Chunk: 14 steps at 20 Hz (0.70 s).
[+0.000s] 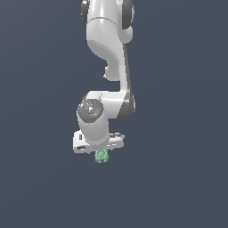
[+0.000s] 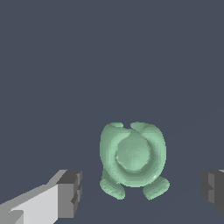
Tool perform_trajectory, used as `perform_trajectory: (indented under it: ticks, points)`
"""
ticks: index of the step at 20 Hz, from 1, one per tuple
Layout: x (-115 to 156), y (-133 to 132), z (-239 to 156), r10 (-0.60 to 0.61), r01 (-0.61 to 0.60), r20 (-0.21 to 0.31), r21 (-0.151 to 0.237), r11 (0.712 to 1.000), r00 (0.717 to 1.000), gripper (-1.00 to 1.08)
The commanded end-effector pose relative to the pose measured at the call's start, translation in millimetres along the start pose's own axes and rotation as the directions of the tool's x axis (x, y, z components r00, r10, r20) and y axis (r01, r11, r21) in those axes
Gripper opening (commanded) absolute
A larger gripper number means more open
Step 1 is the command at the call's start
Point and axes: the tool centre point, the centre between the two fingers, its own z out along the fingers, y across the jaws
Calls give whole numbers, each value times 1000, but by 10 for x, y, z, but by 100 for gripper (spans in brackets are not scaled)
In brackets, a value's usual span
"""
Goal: Pick up the object and move it to a goal position.
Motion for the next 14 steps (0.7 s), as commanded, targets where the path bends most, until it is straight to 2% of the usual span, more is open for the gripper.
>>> perform_trajectory:
  ticks: [1, 14]
  points:
    - [1, -1, 14, 0, 0, 0, 0, 1000, 1000, 100]
    - [-3, 1, 515, -2, 2, -1, 0, 1000, 1000, 100]
